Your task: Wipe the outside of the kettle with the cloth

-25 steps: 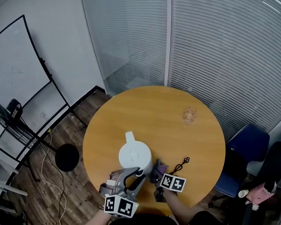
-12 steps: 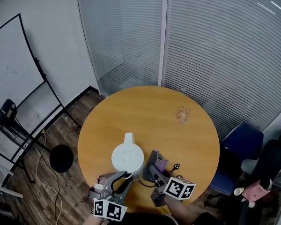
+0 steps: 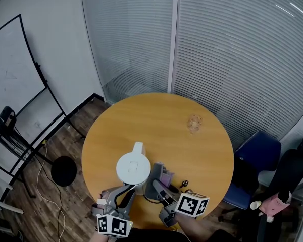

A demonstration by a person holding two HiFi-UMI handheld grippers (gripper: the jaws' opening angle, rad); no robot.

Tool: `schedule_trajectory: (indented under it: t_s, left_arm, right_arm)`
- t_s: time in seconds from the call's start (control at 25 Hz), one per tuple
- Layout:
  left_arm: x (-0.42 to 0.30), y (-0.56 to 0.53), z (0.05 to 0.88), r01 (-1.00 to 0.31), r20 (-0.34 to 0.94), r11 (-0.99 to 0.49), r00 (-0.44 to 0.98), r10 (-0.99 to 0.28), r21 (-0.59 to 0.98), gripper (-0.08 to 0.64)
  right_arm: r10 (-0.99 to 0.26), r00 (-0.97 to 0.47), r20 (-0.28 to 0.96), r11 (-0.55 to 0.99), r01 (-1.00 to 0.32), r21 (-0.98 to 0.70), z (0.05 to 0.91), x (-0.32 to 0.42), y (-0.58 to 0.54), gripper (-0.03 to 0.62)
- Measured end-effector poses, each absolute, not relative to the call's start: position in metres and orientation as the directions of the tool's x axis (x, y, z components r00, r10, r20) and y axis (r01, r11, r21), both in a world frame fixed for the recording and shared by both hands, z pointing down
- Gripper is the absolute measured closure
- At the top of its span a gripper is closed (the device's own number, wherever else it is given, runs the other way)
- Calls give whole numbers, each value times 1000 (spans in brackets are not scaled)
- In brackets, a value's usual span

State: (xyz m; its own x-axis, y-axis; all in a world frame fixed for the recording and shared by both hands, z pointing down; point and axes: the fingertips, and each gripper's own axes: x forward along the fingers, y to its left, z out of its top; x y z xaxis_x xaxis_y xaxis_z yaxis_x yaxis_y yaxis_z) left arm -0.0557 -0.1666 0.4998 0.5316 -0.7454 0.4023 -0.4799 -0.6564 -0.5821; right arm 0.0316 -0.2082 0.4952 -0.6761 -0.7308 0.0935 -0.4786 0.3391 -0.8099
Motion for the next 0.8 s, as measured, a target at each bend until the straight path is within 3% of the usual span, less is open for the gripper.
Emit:
schedule_trajectory:
  t_s: [0.52, 0.8]
  left_arm:
    - [-59, -167, 499, -513, 393, -645, 520, -758, -567, 483]
    - [-65, -168, 500, -529, 401, -640, 504, -765, -557, 483]
  right_arm:
    - [-660, -626, 416, 60, -596, -801, 651, 40, -221, 492]
    - [-579, -599, 553, -14, -671, -742, 699, 38, -220, 492]
